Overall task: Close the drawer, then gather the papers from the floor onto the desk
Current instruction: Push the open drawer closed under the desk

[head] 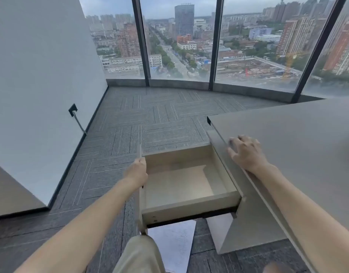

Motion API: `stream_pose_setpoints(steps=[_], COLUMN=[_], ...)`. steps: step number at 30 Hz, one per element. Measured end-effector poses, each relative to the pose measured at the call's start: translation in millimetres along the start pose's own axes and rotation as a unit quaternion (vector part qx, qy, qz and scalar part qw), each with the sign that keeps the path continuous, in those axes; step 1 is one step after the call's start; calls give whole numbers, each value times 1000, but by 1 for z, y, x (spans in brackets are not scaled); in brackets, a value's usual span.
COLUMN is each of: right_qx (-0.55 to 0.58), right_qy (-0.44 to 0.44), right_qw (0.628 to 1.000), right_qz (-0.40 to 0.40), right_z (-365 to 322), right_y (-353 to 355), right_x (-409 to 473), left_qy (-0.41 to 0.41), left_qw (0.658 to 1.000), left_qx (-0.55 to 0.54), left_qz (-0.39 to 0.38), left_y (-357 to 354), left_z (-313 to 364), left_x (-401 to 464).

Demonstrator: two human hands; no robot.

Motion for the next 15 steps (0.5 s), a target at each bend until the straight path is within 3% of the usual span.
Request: stream_pose_setpoints(steps=[7,15], right_qx=[-15,-19], right_qy=[7,7], right_qw=[1000,1000], right_qz=[12,12], right_z=[5,3], right_y=[-3,-2], right_x=[5,4], left_qy=[71,52], left_qw=[993,977], left_qx=[-94,-207], left_qz=[-6,-21], left_y=[-24,-27], left_z=[-46,-50], left_x=[24,31])
Point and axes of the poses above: each hand's wrist, its own x-axis towards the middle knuckle, its own y-axis out of the back of the hand, z = x × y, the point moved 8 cm from there along x, towards the middle knuckle, and after that the axes turned 11 degrees about -z, right-handed, at the moved point
